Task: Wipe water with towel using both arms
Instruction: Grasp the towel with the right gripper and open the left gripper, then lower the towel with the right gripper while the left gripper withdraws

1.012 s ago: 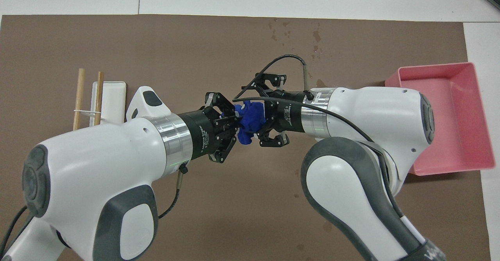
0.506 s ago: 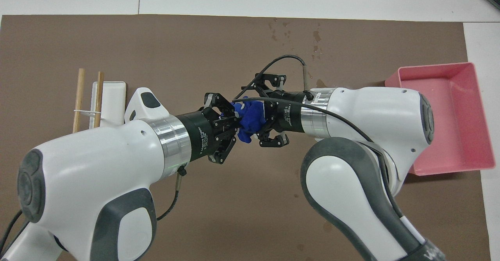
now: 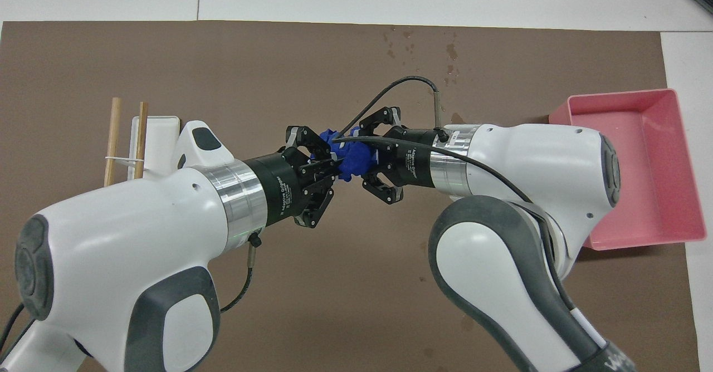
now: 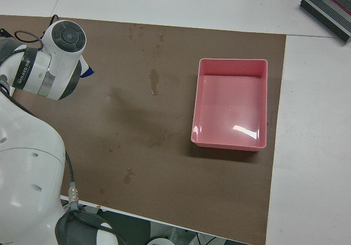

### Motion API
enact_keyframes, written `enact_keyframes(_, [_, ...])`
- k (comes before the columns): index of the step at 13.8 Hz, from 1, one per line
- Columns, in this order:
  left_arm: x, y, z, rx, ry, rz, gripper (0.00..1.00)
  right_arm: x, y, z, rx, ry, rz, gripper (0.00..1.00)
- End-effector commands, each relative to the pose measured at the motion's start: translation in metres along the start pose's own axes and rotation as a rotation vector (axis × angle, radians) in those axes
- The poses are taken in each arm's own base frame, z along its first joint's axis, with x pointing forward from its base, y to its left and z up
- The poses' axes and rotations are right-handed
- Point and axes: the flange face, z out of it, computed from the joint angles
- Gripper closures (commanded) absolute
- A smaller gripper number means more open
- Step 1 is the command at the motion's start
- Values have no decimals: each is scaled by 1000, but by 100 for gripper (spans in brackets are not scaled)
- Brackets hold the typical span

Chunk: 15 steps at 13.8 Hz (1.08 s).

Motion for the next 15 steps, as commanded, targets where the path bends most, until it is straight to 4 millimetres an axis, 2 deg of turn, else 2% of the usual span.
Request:
enact_keyframes(1, [-5,-2,-9,-16,-21,-5,100,0,-2,2,20,-12,-18,100])
enact_keyframes(3, [-4,0,-9,-17,-20,2,100,-1,-2,1,17,-9,-44,100])
enact_keyframes(4, [-3,0,-10,-19,-18,5,86,-1,-1,2,8,-11,-73,100])
enact_keyframes(5, [-3,1,-10,-19,-11,11,29,-1,0,3,0,-13,-90,100])
enact_keyframes(6, [-4,5,-14,-27,-13,12,0,-1,1,3,-5,-13,-105,100])
enact_keyframes(7, [5,12,-13,-29,0,28,0,-2,2,3,-9,-14,-114,100])
enact_keyframes(8, [15,23,-21,-47,34,85,0,-2,3,3,-10,-15,-125,100])
enact_keyframes(10, [32,32,-25,-29,134,250,0,-2,4,5,-27,-18,-153,100])
enact_keyframes(13, [86,52,-47,19,219,371,0,5,13,5,-152,24,-298,100])
enact_keyframes(15, [121,59,-61,79,244,537,0,15,17,0,-221,60,-416,100])
